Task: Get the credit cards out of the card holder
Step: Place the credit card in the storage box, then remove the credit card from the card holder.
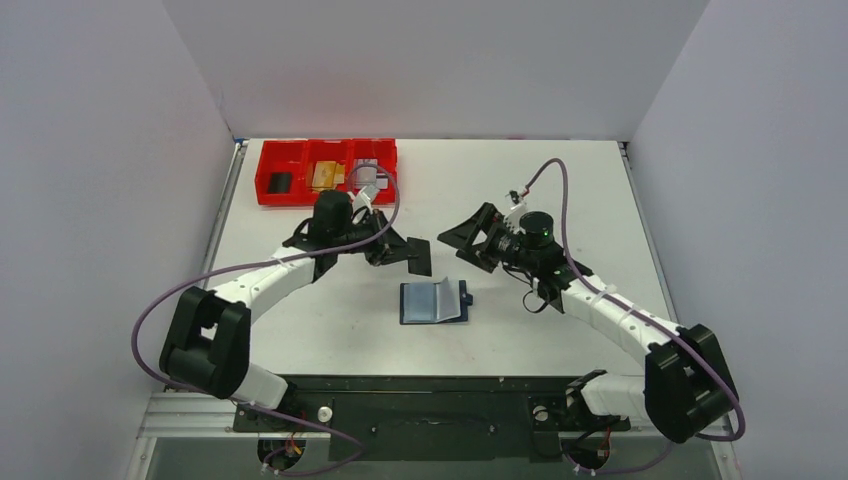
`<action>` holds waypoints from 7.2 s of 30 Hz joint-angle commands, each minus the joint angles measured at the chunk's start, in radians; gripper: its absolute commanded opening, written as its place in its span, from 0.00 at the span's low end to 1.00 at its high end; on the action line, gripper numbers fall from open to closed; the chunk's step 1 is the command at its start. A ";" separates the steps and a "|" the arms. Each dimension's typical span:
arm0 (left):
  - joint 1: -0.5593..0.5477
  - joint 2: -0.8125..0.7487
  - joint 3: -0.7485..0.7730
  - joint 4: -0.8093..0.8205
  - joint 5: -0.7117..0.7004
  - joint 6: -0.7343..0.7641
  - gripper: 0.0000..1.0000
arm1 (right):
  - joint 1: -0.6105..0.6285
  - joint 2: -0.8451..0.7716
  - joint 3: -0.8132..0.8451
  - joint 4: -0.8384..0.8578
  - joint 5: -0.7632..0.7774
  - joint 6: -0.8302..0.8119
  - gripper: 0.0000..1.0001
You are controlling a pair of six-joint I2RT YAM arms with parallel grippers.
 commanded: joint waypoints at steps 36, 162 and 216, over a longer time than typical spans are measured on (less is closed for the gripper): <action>0.293 0.591 1.096 -0.611 -1.482 0.868 0.00 | 0.001 -0.196 0.151 -0.546 0.342 -0.296 0.85; -0.001 -0.160 0.088 -0.542 -0.555 0.472 0.54 | 0.434 0.302 0.387 -0.732 0.804 -0.304 0.71; -0.025 -0.105 0.066 -0.550 -0.570 0.389 0.54 | 0.467 0.544 0.399 -0.610 0.665 -0.338 0.38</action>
